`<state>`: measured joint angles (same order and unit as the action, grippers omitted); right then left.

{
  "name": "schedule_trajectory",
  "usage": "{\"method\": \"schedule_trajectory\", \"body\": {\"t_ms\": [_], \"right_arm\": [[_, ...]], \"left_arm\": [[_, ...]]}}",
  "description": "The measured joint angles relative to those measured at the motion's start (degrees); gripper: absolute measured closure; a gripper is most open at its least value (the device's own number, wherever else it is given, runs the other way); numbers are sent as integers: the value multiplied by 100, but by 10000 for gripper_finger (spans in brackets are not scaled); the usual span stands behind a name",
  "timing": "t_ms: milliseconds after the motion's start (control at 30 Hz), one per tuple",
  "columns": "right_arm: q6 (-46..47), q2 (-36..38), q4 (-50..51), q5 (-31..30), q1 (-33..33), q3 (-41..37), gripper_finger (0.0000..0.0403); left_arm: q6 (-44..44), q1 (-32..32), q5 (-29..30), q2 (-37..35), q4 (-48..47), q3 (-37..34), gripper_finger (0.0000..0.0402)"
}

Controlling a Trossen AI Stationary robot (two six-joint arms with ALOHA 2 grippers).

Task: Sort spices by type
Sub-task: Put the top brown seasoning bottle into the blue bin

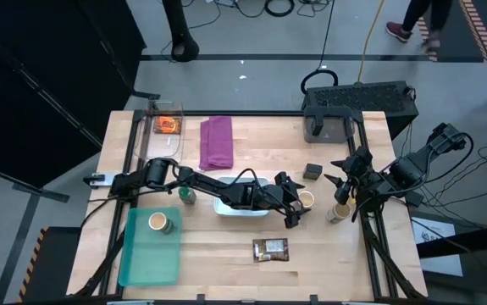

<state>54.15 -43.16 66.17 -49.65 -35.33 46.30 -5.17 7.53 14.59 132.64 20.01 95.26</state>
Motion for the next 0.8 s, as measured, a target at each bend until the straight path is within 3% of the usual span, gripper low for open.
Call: {"method": "schedule_trajectory", "body": {"t_ms": [800], "right_arm": [[2,0,-7,-4,0,0,193]], "left_arm": [[116,-28,-4,280,70,4,4]]}}
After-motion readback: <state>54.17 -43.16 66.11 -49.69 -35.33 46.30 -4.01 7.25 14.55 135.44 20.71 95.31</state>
